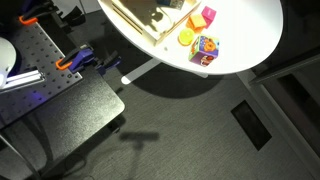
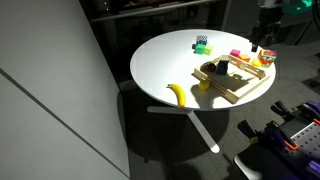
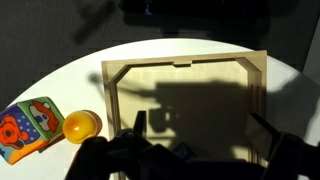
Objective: Remove the orange toy block from the box
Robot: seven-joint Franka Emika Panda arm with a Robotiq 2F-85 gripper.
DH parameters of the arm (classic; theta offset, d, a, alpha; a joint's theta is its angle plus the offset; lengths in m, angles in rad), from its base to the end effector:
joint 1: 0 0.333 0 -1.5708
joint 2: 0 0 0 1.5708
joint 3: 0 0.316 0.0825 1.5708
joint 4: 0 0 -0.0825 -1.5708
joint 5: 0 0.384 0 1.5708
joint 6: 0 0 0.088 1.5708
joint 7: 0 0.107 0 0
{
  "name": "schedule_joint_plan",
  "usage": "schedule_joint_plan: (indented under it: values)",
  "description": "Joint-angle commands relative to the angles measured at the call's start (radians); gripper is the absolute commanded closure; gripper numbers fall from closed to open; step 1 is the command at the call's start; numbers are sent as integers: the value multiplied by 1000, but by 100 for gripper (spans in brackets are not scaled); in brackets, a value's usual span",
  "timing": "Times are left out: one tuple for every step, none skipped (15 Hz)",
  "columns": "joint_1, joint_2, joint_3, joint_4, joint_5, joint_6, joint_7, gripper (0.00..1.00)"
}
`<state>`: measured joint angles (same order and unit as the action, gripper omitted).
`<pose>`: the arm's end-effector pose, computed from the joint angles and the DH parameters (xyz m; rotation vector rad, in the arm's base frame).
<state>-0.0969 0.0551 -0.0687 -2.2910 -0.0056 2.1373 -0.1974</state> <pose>0.4889 -0.0820 0.3113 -3.0949 -0.0542 0.3211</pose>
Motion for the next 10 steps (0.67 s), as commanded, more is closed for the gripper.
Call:
schedule_joint_plan:
  values:
    - [9, -57, 0, -60, 11, 74, 50, 0]
    - [10, -60, -1, -67, 9, 89, 58, 0]
    - [10, -59, -1, -67, 8, 96, 60, 0]
    - [10, -58, -1, -68, 7, 98, 61, 0]
    - [7, -28, -4, -41, 0, 76, 38, 0]
    - [7, -29, -4, -43, 0, 78, 39, 0]
    - [7, -29, -4, -43, 0, 79, 39, 0]
    - [7, -29, -4, -43, 0, 79, 40, 0]
    - [7, -29, -4, -43, 0, 79, 40, 0]
    - [7, -29, -4, -43, 0, 79, 40, 0]
